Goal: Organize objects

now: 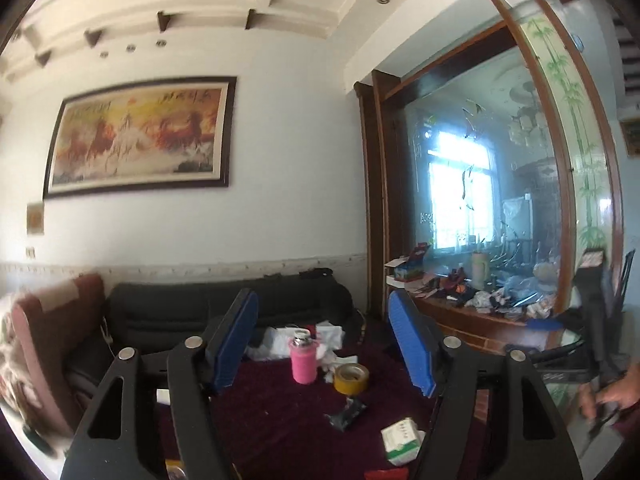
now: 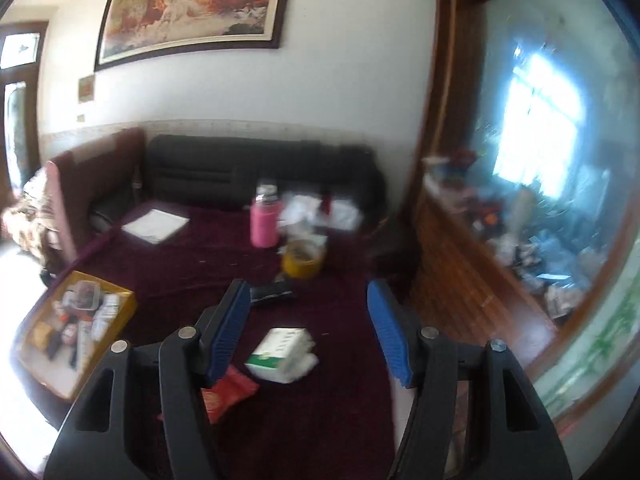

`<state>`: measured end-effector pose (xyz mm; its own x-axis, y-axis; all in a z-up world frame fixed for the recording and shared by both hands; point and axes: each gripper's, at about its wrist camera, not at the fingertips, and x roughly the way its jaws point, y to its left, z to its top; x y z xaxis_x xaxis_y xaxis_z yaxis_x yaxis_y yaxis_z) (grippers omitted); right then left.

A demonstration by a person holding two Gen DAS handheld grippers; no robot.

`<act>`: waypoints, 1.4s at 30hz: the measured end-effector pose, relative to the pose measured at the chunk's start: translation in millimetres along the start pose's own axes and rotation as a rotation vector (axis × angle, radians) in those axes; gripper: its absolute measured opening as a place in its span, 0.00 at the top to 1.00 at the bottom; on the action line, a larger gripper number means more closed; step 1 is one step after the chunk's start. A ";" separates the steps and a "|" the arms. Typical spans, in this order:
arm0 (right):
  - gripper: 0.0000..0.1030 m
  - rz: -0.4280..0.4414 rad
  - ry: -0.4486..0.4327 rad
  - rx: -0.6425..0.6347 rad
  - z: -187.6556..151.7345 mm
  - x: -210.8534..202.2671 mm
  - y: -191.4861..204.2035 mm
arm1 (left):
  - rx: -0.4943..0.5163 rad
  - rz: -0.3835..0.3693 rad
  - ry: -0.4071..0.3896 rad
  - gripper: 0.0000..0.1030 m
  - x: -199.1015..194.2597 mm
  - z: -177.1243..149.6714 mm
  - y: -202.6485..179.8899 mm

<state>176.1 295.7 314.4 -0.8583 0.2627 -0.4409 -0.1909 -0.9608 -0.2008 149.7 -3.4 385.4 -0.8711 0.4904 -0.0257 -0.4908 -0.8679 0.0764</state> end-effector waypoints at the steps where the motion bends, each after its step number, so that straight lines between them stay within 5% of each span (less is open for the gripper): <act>1: 0.38 -0.052 -0.014 -0.038 -1.6 -8.5 -2.9 | 0.029 0.001 0.022 0.37 9.7 -2.5 -5.8; 7: 0.32 -0.012 0.016 0.012 -5.6 -10.8 -13.7 | -0.004 0.048 0.059 0.37 18.5 -3.4 -3.5; 11: 0.32 -0.013 0.006 0.041 19.4 -21.7 -36.2 | -0.013 0.078 -0.023 0.36 -10.8 41.1 2.2; 13: 0.32 -0.028 0.002 0.071 36.9 -34.2 -56.2 | -0.032 0.097 -0.048 0.24 -19.9 71.4 6.2; 17: 0.30 -0.210 -0.045 0.087 86.2 -69.3 -100.6 | -0.020 0.169 -0.087 0.15 -23.5 124.9 7.3; 20: 0.25 -0.484 -0.056 0.051 134.9 -80.6 -128.1 | 0.010 0.251 -0.093 0.14 -21.5 172.8 9.7; 22: 0.16 -0.647 -0.032 -0.019 157.9 -76.2 -135.5 | -0.028 0.245 -0.054 0.12 -20.8 197.5 16.6; 24: 0.16 -0.695 0.041 -0.074 163.3 -62.1 -133.1 | -0.053 0.227 -0.026 0.12 -23.2 200.1 19.7; 26: 0.16 -0.626 0.038 -0.087 151.1 -48.7 -120.0 | -0.039 0.171 0.001 0.06 -24.5 183.3 16.9; 28: 0.16 -0.461 0.051 -0.075 126.4 -21.0 -100.5 | -0.012 0.113 0.040 0.03 -23.6 147.6 7.8; 35: 0.16 -0.037 0.392 0.098 18.5 168.8 -36.4 | -0.139 -0.123 0.290 0.03 6.6 -37.5 -8.5; 39: 0.17 0.154 0.630 0.341 -46.4 288.6 -11.2 | -0.230 -0.105 0.415 0.03 33.6 -154.7 -6.0; 42: 0.18 0.151 0.696 0.391 -55.1 352.8 -4.8 | -0.218 0.002 0.512 0.03 52.5 -220.6 1.2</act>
<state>-99.5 397.8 111.7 -0.4196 -0.0011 -0.9077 -0.3603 -0.9176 0.1677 100.0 3.9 164.3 -0.7413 0.4350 -0.5111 -0.4336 -0.8917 -0.1301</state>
